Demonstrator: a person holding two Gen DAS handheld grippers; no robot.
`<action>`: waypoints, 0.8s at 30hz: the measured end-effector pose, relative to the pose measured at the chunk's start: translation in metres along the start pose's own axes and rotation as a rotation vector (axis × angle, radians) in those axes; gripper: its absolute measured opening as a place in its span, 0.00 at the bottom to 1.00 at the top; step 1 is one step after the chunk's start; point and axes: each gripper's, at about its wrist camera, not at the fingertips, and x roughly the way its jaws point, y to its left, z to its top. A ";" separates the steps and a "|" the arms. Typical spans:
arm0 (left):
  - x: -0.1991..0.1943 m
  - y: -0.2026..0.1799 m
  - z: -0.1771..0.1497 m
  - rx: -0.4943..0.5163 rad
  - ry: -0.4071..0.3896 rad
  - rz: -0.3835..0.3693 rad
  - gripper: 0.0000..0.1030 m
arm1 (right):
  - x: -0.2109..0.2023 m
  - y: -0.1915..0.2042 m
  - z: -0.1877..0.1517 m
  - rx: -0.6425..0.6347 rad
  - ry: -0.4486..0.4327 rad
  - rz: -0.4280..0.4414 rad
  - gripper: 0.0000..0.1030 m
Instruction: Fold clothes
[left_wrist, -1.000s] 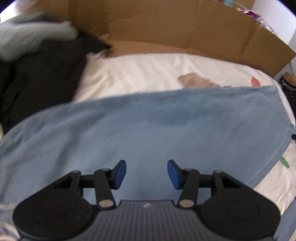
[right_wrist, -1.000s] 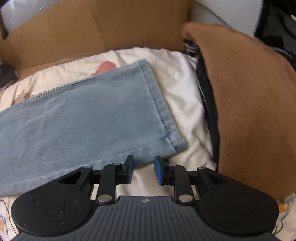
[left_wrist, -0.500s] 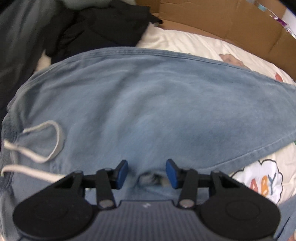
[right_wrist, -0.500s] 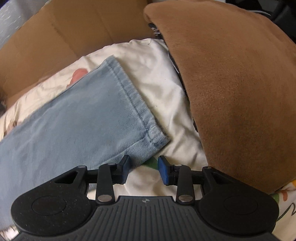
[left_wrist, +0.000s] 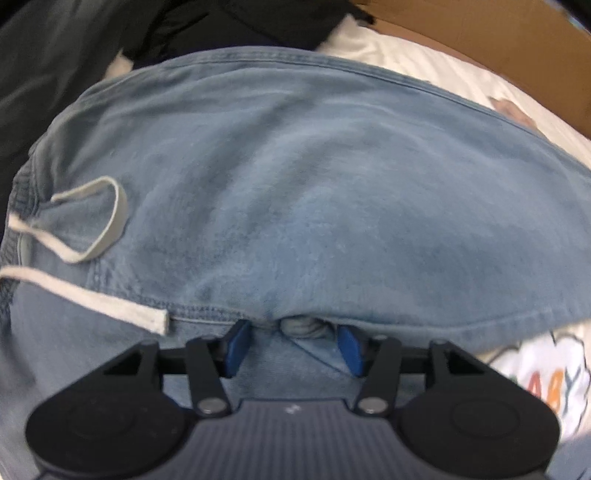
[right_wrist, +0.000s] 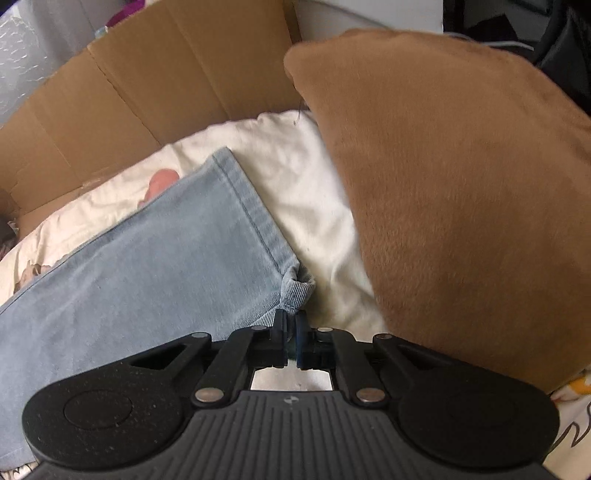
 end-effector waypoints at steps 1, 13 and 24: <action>0.002 -0.002 0.000 -0.007 -0.002 0.012 0.57 | 0.000 0.000 0.000 0.000 -0.003 0.000 0.02; -0.016 0.005 -0.008 0.055 0.051 0.015 0.12 | -0.013 -0.006 0.010 0.013 -0.047 0.003 0.02; -0.033 0.012 -0.014 0.174 0.088 -0.035 0.11 | -0.013 -0.018 0.028 -0.043 -0.080 -0.056 0.00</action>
